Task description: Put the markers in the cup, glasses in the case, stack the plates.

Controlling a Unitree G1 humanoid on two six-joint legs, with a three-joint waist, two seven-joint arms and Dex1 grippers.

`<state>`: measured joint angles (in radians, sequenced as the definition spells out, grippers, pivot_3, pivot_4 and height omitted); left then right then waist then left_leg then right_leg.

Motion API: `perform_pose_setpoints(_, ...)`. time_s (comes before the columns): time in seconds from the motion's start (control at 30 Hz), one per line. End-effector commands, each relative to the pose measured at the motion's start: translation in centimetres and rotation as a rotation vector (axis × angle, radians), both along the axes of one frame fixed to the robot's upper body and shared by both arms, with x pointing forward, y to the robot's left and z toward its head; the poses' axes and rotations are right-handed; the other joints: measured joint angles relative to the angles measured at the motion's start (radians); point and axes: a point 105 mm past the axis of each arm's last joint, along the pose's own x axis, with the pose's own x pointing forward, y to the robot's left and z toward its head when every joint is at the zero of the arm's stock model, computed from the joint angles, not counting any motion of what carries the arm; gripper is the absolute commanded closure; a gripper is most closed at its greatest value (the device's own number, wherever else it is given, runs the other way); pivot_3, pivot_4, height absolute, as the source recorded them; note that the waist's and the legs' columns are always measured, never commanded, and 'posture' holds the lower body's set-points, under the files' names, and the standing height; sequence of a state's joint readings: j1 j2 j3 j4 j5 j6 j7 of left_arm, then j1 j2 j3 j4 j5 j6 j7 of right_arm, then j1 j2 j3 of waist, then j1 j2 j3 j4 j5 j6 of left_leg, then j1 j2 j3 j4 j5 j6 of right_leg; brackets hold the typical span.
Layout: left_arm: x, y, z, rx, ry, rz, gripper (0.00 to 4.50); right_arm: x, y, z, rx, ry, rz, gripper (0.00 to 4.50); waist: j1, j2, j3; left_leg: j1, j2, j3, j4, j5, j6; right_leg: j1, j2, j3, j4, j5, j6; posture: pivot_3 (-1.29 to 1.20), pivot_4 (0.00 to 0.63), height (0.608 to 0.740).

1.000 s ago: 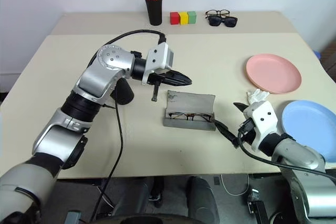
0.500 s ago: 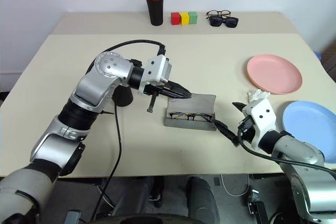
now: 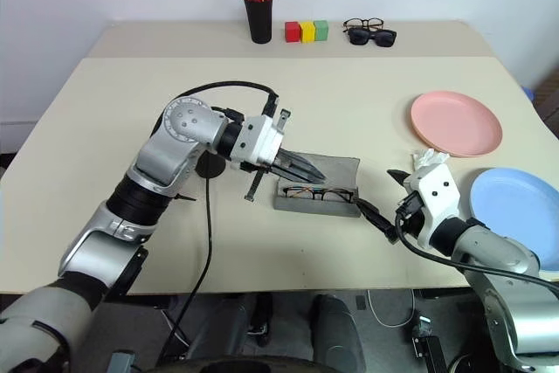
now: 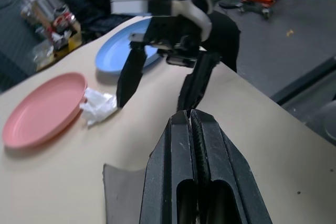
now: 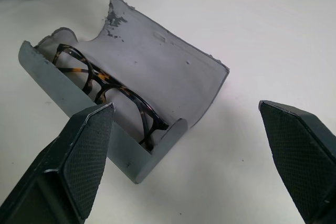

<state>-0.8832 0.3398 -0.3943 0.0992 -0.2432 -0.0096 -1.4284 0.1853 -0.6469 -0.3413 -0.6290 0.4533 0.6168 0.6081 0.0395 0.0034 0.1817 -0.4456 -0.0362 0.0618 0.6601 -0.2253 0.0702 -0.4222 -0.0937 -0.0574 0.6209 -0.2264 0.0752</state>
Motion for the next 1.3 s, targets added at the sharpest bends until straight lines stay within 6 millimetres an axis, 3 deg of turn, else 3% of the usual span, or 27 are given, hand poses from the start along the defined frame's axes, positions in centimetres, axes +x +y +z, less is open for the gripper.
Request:
perform_pose_setpoints(0.03, -0.4, -0.1, -1.0, 0.025, -0.056, -0.066, 4.46, -0.4, 0.0, 1.5, -0.018, -0.064, -0.013, 0.0, 0.0, 0.0, 0.0, 0.0, 0.0, 0.0, 0.0, 0.0, 0.0, 0.0, 0.0, 0.0, 0.0, 0.0, 0.0, 0.0, 0.15, 0.74)
perform_pose_setpoints(0.43, 0.7, -1.5, -2.0, 0.025, -0.152, -0.219, 4.46, -1.8, -0.6, 1.3, -0.025, -0.084, -0.107, 0.0, 0.001, 0.0, 0.0, 0.0, 0.0, 0.0, 0.003, -0.001, 0.002, 0.002, 0.0, 0.0, 0.0, 0.001, 0.001, 0.0, 0.15, 0.74)
perform_pose_setpoints(0.67, 1.4, -4.4, 0.7, -0.019, -0.149, -0.238, 4.46, -2.9, -0.7, 0.8, -0.032, -0.083, -0.148, 0.0, 0.001, -0.001, 0.0, -0.001, 0.0, 0.0, 0.005, -0.002, 0.004, 0.002, 0.0, -0.001, -0.001, 0.001, 0.003, 0.0, 0.15, 0.74)
perform_pose_setpoints(0.83, 2.2, -7.0, 4.1, -0.051, -0.188, -0.196, 4.46, -2.9, -1.2, 0.7, -0.035, -0.09, -0.167, 0.0, 0.001, -0.001, 0.001, -0.001, 0.0, 0.0, 0.006, -0.003, 0.005, 0.002, 0.001, -0.001, 0.0, 0.0, 0.007, 0.0, 0.15, 0.74)
perform_pose_setpoints(0.93, 4.0, -8.0, 5.3, 0.012, -0.308, -0.093, 4.46, -2.5, -1.2, 0.8, -0.028, -0.104, -0.157, 0.0, 0.001, -0.002, 0.001, -0.003, 0.0, 0.0, 0.007, -0.003, 0.005, 0.002, 0.001, -0.001, -0.001, 0.0, 0.009, 0.0, 0.15, 0.74)
perform_pose_setpoints(1.0, 6.4, -8.5, 5.0, 0.094, -0.436, 0.066, 4.46, -2.1, -1.2, 1.0, -0.03, -0.114, -0.15, 0.0, 0.001, -0.002, 0.001, -0.003, 0.0, 0.0, 0.007, -0.003, 0.006, 0.002, 0.001, -0.001, -0.001, 0.0, 0.01, 0.0, 0.15, 0.74)
perform_pose_setpoints(1.07, 9.3, -7.9, 3.8, 0.241, -0.639, 0.213, 4.46, -1.5, -1.2, 1.3, -0.021, -0.129, -0.145, 0.0, 0.0, -0.002, 0.001, -0.003, 0.0, 0.0, 0.007, -0.004, 0.007, 0.002, 0.001, -0.001, -0.002, 0.0, 0.018, 0.0, 0.15, 0.74)
perform_pose_setpoints(1.13, 10.9, -7.2, 2.9, 0.335, -0.778, 0.27, 4.46, -1.2, -1.1, 1.6, -0.013, -0.137, -0.141, 0.0, 0.0, -0.002, 0.001, -0.003, 0.0, 0.0, 0.007, -0.004, 0.007, 0.002, 0.001, -0.001, -0.002, -0.001, 0.022, 0.0, 0.15, 0.74)
perform_pose_setpoints(1.3, 12.6, -6.3, 0.5, 0.499, -1.003, 0.264, 4.46, -1.2, -0.7, 3.0, 0.044, -0.178, -0.137, 0.0, 0.004, -0.002, 0.001, -0.012, -0.001, 0.0, 0.007, -0.005, 0.008, -0.005, 0.0, -0.001, -0.002, 0.001, 0.02, 0.0, 0.15, 0.74)
